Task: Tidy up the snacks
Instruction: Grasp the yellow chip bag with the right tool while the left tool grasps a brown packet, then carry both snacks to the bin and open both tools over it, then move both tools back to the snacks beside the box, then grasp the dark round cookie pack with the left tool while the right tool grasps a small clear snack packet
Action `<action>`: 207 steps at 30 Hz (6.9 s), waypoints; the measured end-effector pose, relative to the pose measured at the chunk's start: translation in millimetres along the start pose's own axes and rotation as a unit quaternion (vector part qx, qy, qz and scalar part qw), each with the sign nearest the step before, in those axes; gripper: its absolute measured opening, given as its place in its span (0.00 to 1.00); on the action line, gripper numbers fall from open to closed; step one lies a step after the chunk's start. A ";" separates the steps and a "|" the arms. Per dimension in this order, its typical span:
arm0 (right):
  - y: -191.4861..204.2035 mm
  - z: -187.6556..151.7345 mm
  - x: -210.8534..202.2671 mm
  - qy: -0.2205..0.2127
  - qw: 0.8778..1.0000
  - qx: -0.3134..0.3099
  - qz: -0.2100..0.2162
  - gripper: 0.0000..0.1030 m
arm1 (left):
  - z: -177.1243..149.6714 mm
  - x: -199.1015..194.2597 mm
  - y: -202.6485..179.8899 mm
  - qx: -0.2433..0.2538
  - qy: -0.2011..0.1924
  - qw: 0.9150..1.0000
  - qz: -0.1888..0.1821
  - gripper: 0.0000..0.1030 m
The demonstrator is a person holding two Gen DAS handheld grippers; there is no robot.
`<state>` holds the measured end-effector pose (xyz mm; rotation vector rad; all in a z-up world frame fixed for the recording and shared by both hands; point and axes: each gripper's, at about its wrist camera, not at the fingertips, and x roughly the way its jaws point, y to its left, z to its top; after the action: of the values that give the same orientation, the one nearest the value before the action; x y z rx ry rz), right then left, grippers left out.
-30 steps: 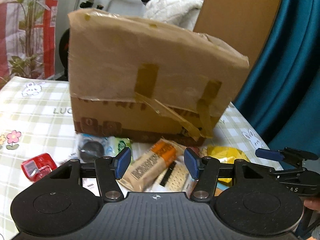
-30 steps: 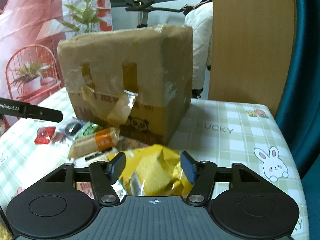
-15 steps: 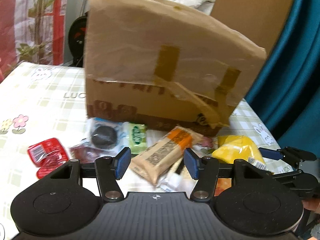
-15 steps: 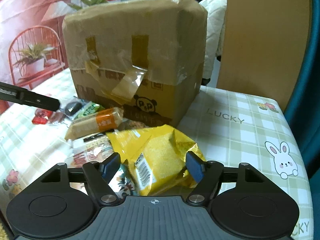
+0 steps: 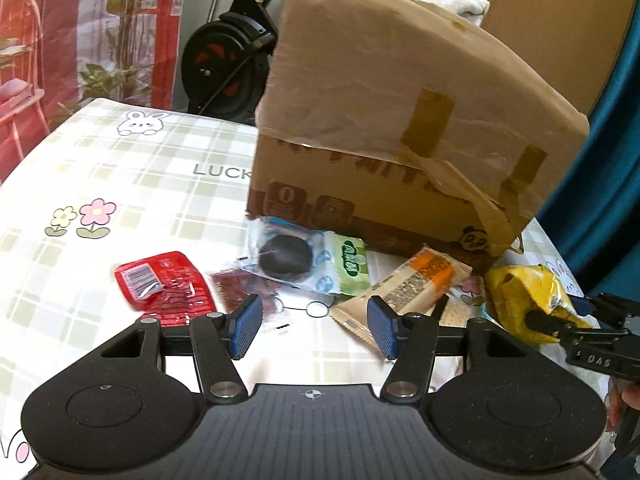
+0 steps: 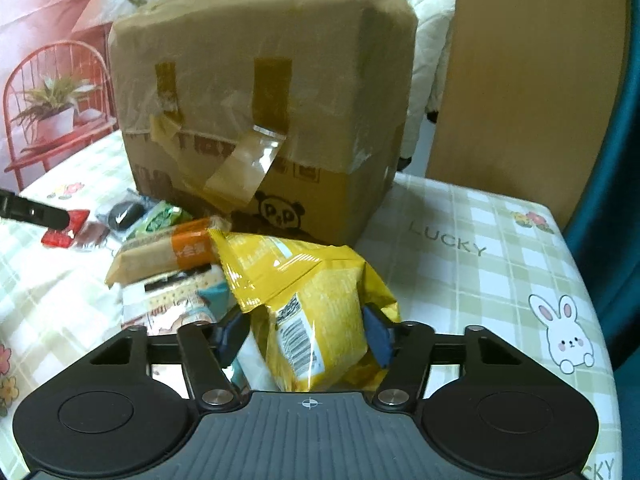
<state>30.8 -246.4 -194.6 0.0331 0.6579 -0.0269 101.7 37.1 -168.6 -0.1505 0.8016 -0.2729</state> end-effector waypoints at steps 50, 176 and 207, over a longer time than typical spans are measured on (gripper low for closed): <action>-13.1 -9.4 -24.2 -0.033 0.997 0.075 -0.009 0.48 | -2.2 62.8 7.6 0.051 0.017 0.992 0.117 0.59; 24.8 68.9 74.6 0.054 0.998 -0.011 0.032 0.21 | 19.2 3.7 12.8 0.021 -0.032 0.999 -0.005 0.50; 28.4 52.8 96.8 0.062 0.996 -0.025 0.062 0.23 | 0.5 6.6 16.5 0.014 -0.008 1.000 -0.006 0.50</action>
<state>140.6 -221.4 -211.4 0.0283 0.7787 0.1128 109.4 50.9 -176.7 -0.1305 0.7803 -0.2949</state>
